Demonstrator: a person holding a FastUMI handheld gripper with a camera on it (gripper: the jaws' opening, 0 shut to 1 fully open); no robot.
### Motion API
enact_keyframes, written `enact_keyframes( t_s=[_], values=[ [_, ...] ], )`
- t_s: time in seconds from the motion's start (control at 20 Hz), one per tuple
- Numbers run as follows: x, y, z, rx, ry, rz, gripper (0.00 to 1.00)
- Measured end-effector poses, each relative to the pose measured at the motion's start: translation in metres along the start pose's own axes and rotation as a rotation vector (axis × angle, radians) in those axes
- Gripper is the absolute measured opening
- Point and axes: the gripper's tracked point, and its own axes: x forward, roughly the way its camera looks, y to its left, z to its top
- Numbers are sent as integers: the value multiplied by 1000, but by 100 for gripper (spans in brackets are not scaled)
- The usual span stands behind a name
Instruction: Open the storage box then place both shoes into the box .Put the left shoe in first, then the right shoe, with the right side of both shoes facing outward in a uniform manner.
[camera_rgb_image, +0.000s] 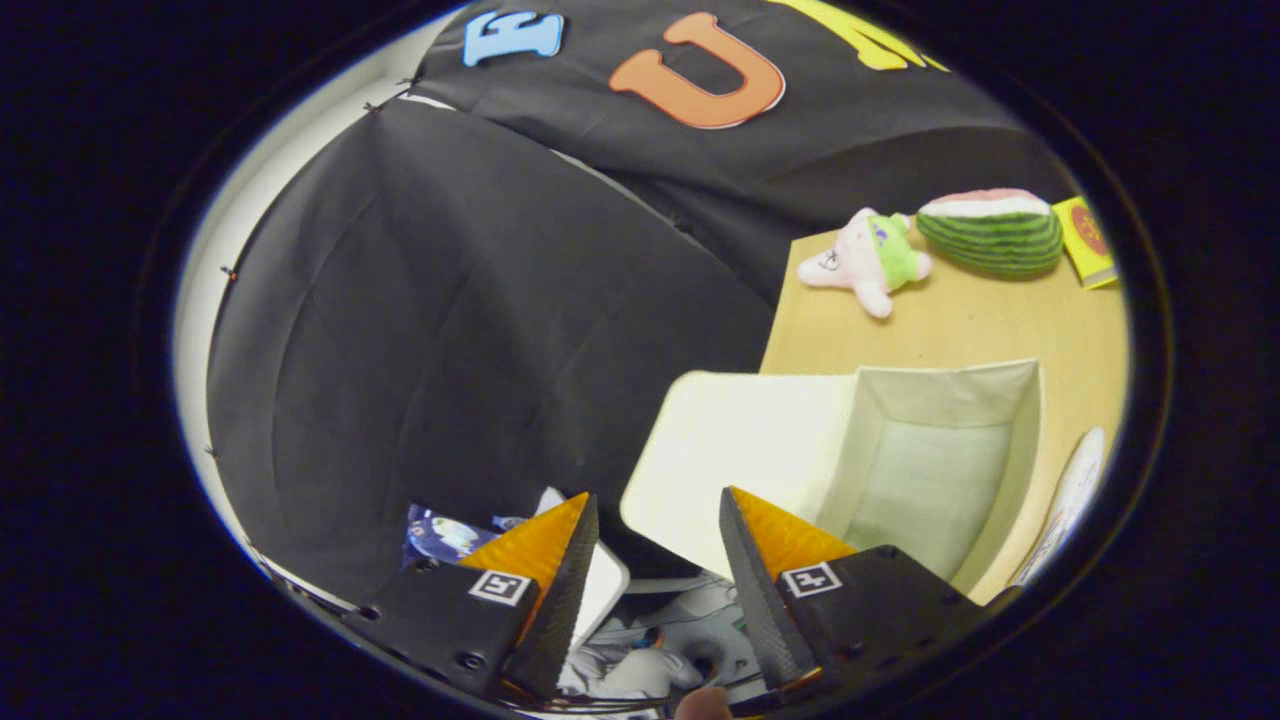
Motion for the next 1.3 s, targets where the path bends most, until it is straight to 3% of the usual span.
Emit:
enact_keyframes(
  t_s=[0.05,0.3,0.55,0.8,0.9,1.05,1.3],
  values=[
    [-11,-11,-1,-29,-20,-34,87],
    [-93,-87,12,-260,-201,-366,95],
    [-171,-177,-4,-232,-202,-587,97],
    [-203,-274,-72,-106,-29,-733,97],
    [-197,-309,-101,-56,63,-748,97],
    [-174,-353,-137,46,190,-705,97],
    [-144,-411,-162,142,308,-664,93]
  ],
)
